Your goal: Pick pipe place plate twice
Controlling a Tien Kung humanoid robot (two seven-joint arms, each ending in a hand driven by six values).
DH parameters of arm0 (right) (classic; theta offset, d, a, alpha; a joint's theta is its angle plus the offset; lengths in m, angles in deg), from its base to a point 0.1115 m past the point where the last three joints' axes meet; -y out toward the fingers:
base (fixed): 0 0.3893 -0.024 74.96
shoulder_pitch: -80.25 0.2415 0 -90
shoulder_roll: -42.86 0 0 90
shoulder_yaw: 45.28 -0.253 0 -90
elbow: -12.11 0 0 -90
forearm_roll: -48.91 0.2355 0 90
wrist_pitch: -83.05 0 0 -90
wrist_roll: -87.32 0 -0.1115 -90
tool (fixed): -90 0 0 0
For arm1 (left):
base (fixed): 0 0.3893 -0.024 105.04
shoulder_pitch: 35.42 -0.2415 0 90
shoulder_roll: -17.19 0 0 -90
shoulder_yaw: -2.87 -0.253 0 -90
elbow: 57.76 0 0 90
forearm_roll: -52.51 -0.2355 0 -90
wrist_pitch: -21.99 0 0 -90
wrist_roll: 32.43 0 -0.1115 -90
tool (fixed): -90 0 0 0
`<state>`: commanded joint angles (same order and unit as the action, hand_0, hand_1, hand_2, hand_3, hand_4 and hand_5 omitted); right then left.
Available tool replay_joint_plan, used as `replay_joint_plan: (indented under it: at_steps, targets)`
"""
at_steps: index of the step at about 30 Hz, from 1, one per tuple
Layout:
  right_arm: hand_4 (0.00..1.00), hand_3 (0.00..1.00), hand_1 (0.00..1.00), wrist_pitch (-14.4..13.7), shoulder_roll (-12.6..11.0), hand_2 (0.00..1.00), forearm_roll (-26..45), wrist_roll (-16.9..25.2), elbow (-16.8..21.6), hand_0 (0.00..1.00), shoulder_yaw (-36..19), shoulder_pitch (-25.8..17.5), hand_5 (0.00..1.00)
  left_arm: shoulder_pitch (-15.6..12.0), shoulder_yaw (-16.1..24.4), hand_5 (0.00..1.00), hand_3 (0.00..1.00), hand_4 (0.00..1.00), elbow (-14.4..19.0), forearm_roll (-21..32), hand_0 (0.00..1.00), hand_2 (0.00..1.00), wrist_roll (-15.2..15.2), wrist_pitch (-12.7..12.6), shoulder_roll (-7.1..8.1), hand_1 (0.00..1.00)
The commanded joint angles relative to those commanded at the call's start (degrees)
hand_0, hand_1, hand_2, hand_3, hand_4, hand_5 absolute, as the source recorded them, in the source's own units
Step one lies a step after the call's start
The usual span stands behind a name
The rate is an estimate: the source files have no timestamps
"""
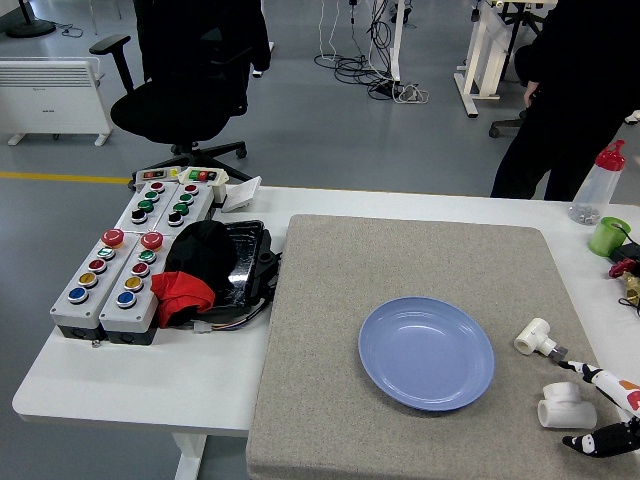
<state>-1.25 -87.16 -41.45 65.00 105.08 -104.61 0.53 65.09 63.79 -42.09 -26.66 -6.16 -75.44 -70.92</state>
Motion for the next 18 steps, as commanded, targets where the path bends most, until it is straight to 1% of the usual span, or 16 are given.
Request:
replay_joint_plan:
  at_steps: [2, 3, 6, 8, 9, 14, 15, 18]
  targets:
    - [0.746, 0.998, 0.938, 0.0, 0.1, 0.998, -0.3, 0.1, -0.1, 0.96, 0.2, 0.2, 0.156, 0.0, 0.0, 0.998, 0.612, 0.477, 0.0, 0.0, 0.669, 0.666, 0.0, 0.0, 0.0, 0.65]
    - [0.684, 0.911, 0.83, 0.0, 0.2, 0.928, -0.6, 0.3, -0.3, 0.842, 0.5, 0.4, 0.045, 0.0, 0.0, 0.998, 0.611, 0.477, 0.0, 0.0, 0.669, 0.666, 0.0, 0.0, 0.0, 0.65]
    - [0.684, 0.911, 0.83, -0.4, 0.5, 0.928, -2.2, 1.0, -1.2, 0.842, 1.9, 1.4, 0.045, 0.0, 0.0, 0.998, 0.611, 0.477, 0.0, -0.1, 0.669, 0.666, 0.0, 0.0, -0.01, 0.65]
    - [0.684, 0.911, 0.83, -2.2, 0.7, 0.928, -3.3, 2.6, -1.7, 0.842, 2.6, 1.7, 0.045, 0.0, 0.0, 0.998, 0.611, 0.477, 0.0, -0.1, 0.669, 0.666, 0.0, 0.0, -0.02, 0.65]
    - [0.542, 0.694, 0.619, -2.8, 0.8, 0.589, -3.4, 3.2, -1.9, 0.58, 2.8, 1.8, 0.002, 0.0, 0.0, 0.998, 0.613, 0.477, 0.0, -0.1, 0.669, 0.666, 0.1, 0.0, -0.02, 0.65]
    - [0.542, 0.694, 0.619, -3.5, 0.7, 0.589, -2.8, 4.7, -2.0, 0.58, 3.1, 1.7, 0.002, 0.1, -0.1, 0.998, 0.613, 0.477, 0.0, 0.0, 0.669, 0.666, 0.1, 0.1, 0.01, 0.65]
    - [0.472, 0.596, 0.521, -3.7, 0.7, 0.534, -2.2, 4.9, -1.9, 0.462, 2.8, 1.6, 0.002, 0.1, 0.0, 0.998, 0.613, 0.478, 0.0, 0.0, 0.668, 0.666, 0.1, 0.1, 0.01, 0.651]
    - [0.472, 0.596, 0.521, -4.0, 0.6, 0.534, -1.0, 5.5, -1.5, 0.462, 2.1, 1.5, 0.002, 0.1, 0.0, 0.998, 0.613, 0.478, 0.0, 0.0, 0.668, 0.666, 0.1, 0.1, 0.01, 0.651]
